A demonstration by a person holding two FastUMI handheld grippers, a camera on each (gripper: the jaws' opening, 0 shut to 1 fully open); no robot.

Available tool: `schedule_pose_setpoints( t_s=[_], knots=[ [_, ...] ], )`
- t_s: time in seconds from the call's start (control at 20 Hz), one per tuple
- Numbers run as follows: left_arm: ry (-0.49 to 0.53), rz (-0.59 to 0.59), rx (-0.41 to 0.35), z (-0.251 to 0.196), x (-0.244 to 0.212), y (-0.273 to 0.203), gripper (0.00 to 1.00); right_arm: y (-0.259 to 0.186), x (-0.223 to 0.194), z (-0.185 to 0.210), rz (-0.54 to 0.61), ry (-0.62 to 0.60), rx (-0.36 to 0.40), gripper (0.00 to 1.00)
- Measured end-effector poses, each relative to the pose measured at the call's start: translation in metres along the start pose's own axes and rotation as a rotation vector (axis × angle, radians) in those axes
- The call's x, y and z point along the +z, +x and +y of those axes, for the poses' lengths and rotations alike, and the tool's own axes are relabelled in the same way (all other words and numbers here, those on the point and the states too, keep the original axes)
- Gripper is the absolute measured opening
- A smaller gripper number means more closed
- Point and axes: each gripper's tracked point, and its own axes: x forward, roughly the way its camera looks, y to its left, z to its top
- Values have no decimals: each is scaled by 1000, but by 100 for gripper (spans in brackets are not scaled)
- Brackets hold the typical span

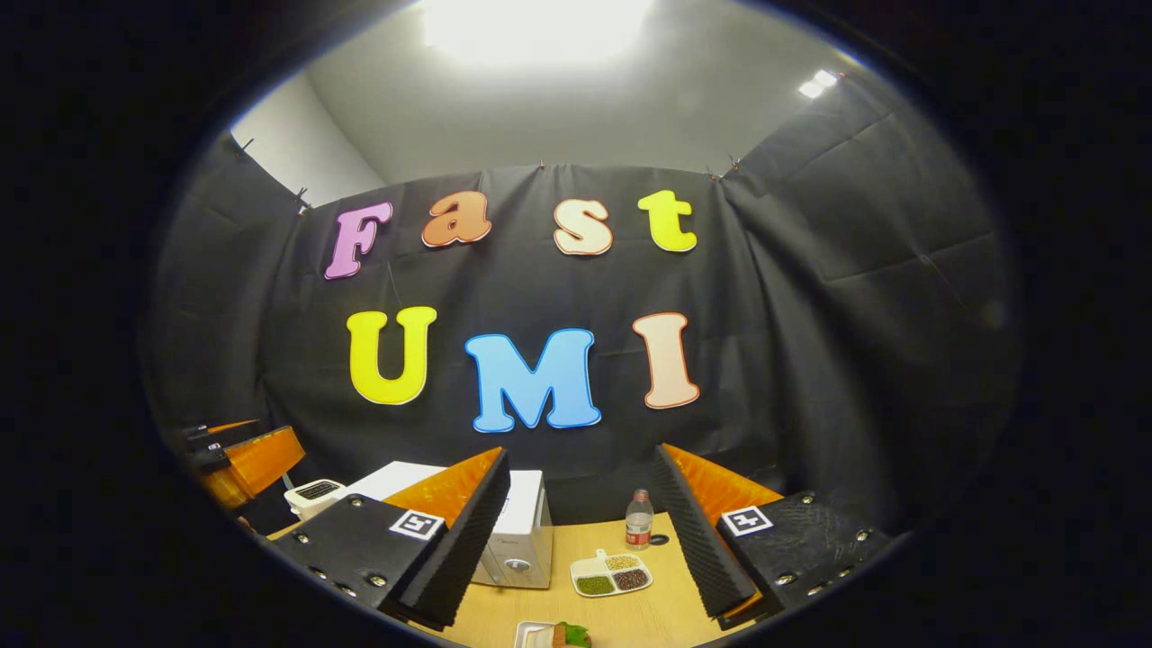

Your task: Open the microwave oven with the left hand, put the food in, and close the microwave oven.

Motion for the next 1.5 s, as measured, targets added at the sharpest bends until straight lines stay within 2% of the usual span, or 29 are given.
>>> schedule_pose_setpoints(
  t_s=[0.15, 0.55, 0.75, 1.15, 1.45, 1.5],
  knots=[
    [24, 5, 15, -8, -9, 10, 96, 9, -2, -8, -6, -16, 14, 96],
    [37, 102, 12, -26, -80, 44, 97, 19, -27, -30, 53, -24, 15, 96],
    [29, 217, -14, -37, -153, 67, 96, 20, -42, -40, 89, -69, 8, 96],
    [12, 405, -14, -42, -277, 118, 96, 33, -69, -61, 166, -83, -2, 96],
    [-20, 525, 31, -31, -352, 158, 97, 47, -76, -86, 204, -79, -26, 96],
    [-19, 534, 35, -30, -361, 163, 92, 49, -76, -90, 208, -77, -31, 96]
  ],
)
